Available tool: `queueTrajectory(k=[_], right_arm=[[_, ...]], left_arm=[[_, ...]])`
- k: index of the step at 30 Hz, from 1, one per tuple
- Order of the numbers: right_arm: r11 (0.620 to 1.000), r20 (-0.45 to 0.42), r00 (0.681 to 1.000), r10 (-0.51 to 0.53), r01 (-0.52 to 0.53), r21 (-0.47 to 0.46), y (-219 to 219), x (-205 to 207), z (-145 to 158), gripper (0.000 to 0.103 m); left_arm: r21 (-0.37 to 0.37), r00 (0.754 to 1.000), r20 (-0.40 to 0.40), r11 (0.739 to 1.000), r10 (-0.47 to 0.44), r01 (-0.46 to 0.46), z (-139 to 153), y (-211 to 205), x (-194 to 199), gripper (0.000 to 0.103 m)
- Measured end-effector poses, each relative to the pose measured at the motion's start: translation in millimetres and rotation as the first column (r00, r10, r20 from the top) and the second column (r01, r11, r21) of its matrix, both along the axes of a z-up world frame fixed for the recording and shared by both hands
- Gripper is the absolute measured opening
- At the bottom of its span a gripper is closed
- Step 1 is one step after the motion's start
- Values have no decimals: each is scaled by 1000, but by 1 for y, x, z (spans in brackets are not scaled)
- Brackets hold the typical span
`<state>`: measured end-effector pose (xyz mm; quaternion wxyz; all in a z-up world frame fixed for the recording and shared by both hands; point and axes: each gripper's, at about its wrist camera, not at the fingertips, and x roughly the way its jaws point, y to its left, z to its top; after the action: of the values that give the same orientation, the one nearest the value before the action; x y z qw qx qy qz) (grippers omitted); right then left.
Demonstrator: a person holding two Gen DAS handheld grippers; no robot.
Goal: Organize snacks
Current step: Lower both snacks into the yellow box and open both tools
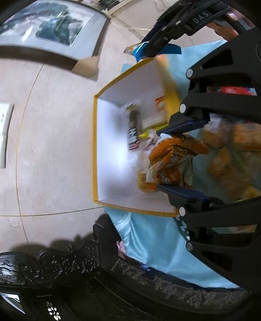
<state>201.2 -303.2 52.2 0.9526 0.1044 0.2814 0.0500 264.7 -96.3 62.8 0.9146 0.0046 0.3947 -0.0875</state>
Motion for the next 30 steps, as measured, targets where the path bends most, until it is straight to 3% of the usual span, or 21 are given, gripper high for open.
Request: queueTrajectory(k=[3,8,11,12,13,14,15,20,30], right_arm=[[1000,-21,1000,-11,11,-24,2,26,-17,42],[997,-36,999,-12,9,-76,15,51,-40,43],[995,-43,999,-7,3,-104,22,59,-47,46],[991,-45,999,-8,2,-132,25,60,-48,50],[987,-45,999,-11,3,-158,28,60,-49,57],[980,-27,999,-35,29,-199,30,57,-48,67],[978,-5,999,-47,45,-203,29,53,-46,69],[995,-4,999,-38,37,-96,12,26,-32,70],[999,-69,996,-51,51,10,-14,-58,-28,72]], left_arm=[[-17,1000,-18,1000,0,0,-13,-1,23,48],[31,999,-31,999,24,-23,-40,-12,55,48],[22,997,-77,1000,19,-18,-55,-17,65,50],[21,996,-82,1000,23,-21,-58,-18,65,63],[28,996,-85,999,31,-28,-59,-18,64,86],[65,995,-70,995,73,-69,-59,-17,61,92],[80,994,-56,993,89,-84,-57,-15,58,101],[62,997,-31,996,74,-72,-37,-4,34,101],[98,998,-18,994,56,-54,-19,21,-46,101]])
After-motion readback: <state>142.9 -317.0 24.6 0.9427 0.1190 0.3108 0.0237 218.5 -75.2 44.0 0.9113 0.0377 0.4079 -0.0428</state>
